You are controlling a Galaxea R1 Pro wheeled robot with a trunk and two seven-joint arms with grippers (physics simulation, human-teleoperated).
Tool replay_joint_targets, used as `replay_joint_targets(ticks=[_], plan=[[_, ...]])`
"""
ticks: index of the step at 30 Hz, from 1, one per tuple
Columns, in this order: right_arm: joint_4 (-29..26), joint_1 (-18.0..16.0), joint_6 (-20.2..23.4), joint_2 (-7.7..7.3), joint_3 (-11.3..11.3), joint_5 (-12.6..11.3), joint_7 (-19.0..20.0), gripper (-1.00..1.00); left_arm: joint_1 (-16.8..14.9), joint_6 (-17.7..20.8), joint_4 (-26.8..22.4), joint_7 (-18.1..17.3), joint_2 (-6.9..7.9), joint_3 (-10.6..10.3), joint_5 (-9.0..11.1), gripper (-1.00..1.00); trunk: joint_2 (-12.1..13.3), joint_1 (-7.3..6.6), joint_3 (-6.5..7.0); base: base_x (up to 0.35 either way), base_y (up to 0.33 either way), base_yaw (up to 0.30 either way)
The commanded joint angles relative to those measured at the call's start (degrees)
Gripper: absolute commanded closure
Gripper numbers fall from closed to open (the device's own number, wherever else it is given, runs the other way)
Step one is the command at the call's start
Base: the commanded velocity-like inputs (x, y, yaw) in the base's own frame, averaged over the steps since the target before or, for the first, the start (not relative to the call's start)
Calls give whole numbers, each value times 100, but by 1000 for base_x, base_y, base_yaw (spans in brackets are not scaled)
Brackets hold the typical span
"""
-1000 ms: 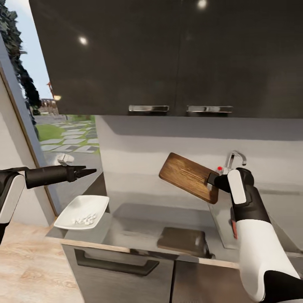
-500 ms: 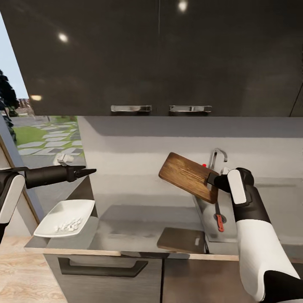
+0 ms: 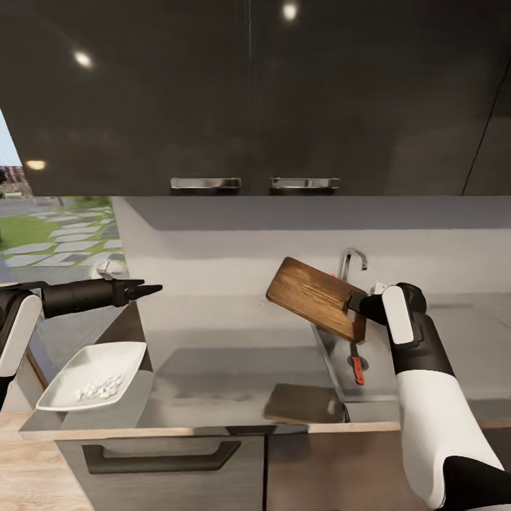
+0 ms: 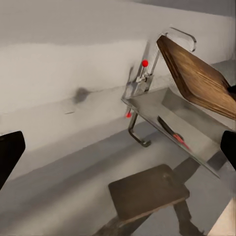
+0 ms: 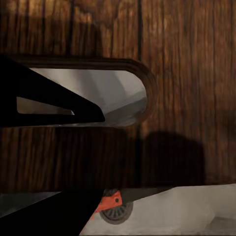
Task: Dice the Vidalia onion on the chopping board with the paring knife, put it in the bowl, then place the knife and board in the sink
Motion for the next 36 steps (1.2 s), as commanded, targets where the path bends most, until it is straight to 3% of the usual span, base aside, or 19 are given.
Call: replay_joint_targets(ticks=[1, 9, 10, 12, 17, 18, 19, 24, 29, 33, 35, 36], plan=[[-3, -7, 3, 0, 0, -74, -52, 100, -5, 20, -2, -27, 2, 6, -12, -100, -7, 1, -9, 0, 6, -271], [3, -7, -111, 29, -1, -103, -63, 100, -5, 20, -3, -27, 2, 4, -12, -100, -7, 1, -9, 0, 2, -84], [12, -7, -151, 136, -5, -113, -87, 100, -5, 20, -3, -27, 2, 4, -12, -100, -7, 1, -9, 0, 0, -5], [17, -7, -211, 211, -12, -116, -151, 100, -5, 20, -3, -27, 2, 4, -12, -100, -7, 1, -9, 0, 0, -3], [52, -7, -570, 431, -14, -124, -727, 100, -5, 20, -1, -27, 2, 4, -12, -100, -7, 1, -9, 0, 0, -1], [69, -7, -703, 468, -12, -125, -863, 100, -5, 20, -2, -27, 2, 4, -12, -100, -7, 1, -9, 0, 0, 18], [184, -7, -1128, 519, -10, -126, -1165, 100, -5, 20, -2, -27, 2, 4, -12, -100, -7, 1, -9, 0, 0, 123], [314, -7, -1678, 540, -9, -137, -1608, 100, -5, 20, -3, -27, 2, 4, -12, -100, -7, 1, -9, 0, 0, 111], [335, -7, -1880, 543, -11, -170, -1746, 100, -5, 20, -3, -27, 2, 4, -12, -100, -7, 1, -9, 0, 0, 30], [333, -7, -1929, 544, -55, -930, -1907, 100, -5, 20, -3, -27, 2, 4, -12, -100, -7, 1, -9, 0, 0, 2], [332, -7, -2049, 544, -132, -1759, -2723, 100, -5, 20, -3, -27, 2, 4, -12, -100, -7, 1, -9, 0, 0, 0], [329, -7, -2530, 544, -157, -2324, -3520, 100, -5, 20, -2, -27, 2, 4, -12, -100, -7, 1, -9, 0, 0, 0]])
